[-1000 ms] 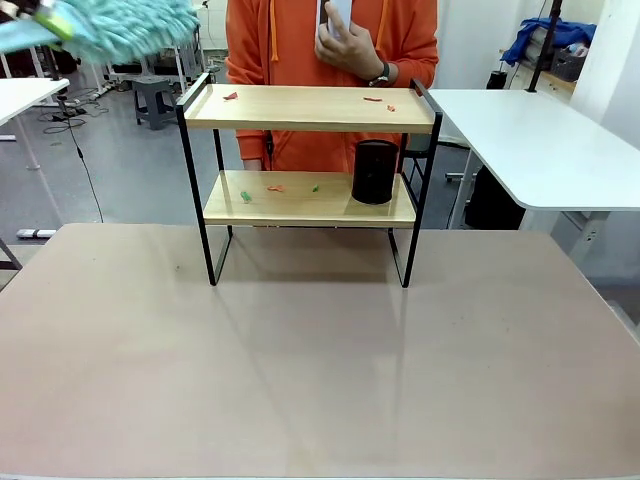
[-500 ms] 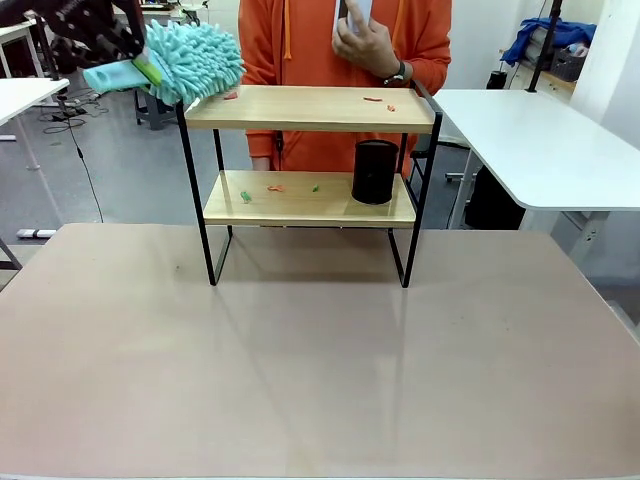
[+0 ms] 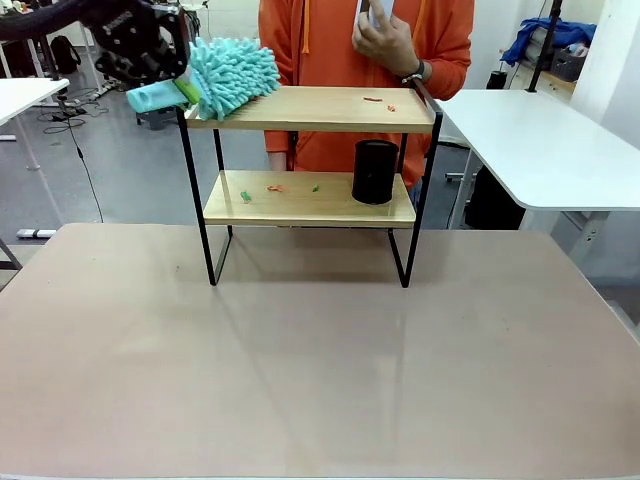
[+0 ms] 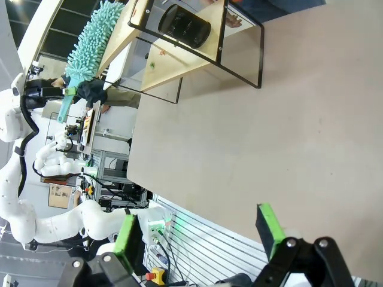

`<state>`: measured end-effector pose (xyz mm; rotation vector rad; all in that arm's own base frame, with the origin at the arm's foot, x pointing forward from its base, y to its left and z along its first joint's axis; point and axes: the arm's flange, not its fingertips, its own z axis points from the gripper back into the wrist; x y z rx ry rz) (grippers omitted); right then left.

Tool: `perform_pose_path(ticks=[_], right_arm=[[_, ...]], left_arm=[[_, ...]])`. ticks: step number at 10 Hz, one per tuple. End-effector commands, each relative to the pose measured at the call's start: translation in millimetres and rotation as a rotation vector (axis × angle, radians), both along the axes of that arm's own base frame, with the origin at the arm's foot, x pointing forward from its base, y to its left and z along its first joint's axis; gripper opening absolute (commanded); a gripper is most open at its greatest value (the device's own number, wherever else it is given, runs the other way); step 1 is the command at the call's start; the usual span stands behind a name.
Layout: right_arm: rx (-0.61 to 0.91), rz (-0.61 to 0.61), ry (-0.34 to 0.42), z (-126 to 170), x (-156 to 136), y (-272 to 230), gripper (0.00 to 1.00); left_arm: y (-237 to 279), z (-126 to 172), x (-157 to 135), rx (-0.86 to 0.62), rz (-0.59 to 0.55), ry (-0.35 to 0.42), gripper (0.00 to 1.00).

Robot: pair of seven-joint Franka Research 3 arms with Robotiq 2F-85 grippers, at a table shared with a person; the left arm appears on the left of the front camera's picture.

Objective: Clean the shelf.
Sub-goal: Clean the specific tier of the Shelf with the Duster once objects are removed.

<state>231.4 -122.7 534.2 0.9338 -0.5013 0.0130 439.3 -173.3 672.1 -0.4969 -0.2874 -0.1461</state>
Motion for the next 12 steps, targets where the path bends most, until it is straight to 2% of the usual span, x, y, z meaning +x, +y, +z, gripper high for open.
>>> perform_pose_path(ticks=[1, 6, 11, 12], right_arm=[[0.007, 0.01, -0.028, 1.4, 1.8, 0.8, 1.0], [0.007, 0.01, -0.028, 1.4, 1.8, 0.8, 1.0], [0.007, 0.01, -0.028, 1.4, 1.8, 0.8, 1.0], [0.007, 0.01, -0.028, 1.4, 1.8, 0.8, 1.0]], left_arm=[[-20.1, 5.4, 4.1, -0.028, -0.104, 0.034, 0.12], [-62.6, 9.5, 1.8, -0.104, -0.306, 0.06, 0.12], [-81.7, 7.2, -3.7, -0.108, -0.429, 0.123, 0.12], [-80.6, 9.6, -5.7, -0.105, -0.449, 0.114, 0.12]])
